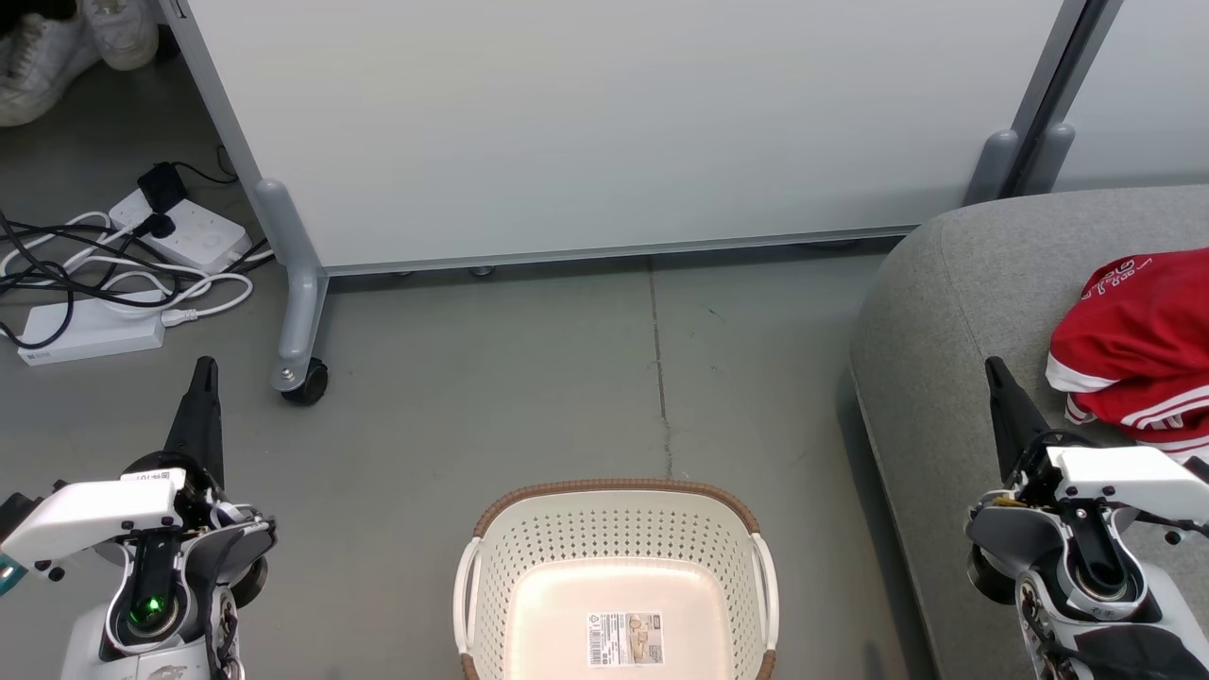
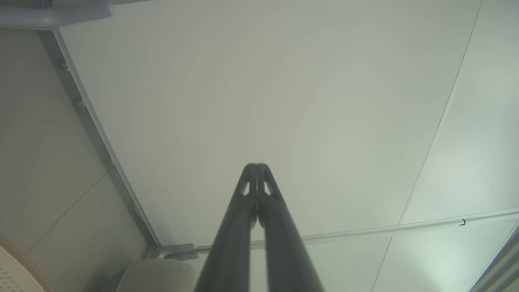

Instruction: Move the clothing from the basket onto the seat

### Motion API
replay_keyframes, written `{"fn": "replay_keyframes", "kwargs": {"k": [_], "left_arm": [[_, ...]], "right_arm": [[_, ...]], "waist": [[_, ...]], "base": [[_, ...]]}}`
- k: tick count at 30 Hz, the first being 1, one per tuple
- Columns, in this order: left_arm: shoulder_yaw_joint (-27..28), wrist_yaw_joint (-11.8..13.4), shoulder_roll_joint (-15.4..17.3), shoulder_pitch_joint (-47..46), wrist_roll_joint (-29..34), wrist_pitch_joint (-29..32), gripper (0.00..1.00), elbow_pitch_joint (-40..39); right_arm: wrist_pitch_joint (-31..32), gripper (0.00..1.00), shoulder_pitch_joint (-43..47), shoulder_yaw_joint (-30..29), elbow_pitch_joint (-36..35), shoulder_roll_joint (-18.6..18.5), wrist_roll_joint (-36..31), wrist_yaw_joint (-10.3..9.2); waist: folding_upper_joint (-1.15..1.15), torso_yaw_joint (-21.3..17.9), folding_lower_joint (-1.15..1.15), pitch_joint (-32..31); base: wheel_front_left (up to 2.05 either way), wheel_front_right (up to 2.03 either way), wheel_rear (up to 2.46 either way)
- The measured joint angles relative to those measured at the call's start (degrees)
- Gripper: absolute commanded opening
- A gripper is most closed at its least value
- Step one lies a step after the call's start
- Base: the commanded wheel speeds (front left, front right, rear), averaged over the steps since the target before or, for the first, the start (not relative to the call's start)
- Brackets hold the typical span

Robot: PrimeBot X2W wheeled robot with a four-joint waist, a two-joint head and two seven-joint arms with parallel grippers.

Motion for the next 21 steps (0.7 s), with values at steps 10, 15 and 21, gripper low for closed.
{"fn": "replay_keyframes", "kwargs": {"k": [10,15,21], "left_arm": [[0.0,0.0,0.0,0.0,0.0,0.0,0.0,0.0],[0.0,0.0,0.0,0.0,0.0,0.0,0.0,0.0],[0.0,0.0,0.0,0.0,0.0,0.0,0.0,0.0]], "right_arm": [[0.0,0.0,0.0,0.0,0.0,0.0,0.0,0.0],[0.0,0.0,0.0,0.0,0.0,0.0,0.0,0.0],[0.0,0.0,0.0,0.0,0.0,0.0,0.0,0.0]], "waist": [[0.0,0.0,0.0,0.0],[0.0,0.0,0.0,0.0],[0.0,0.0,0.0,0.0]], "base": [[0.0,0.0,0.0],[0.0,0.0,0.0],[0.0,0.0,0.0]]}}
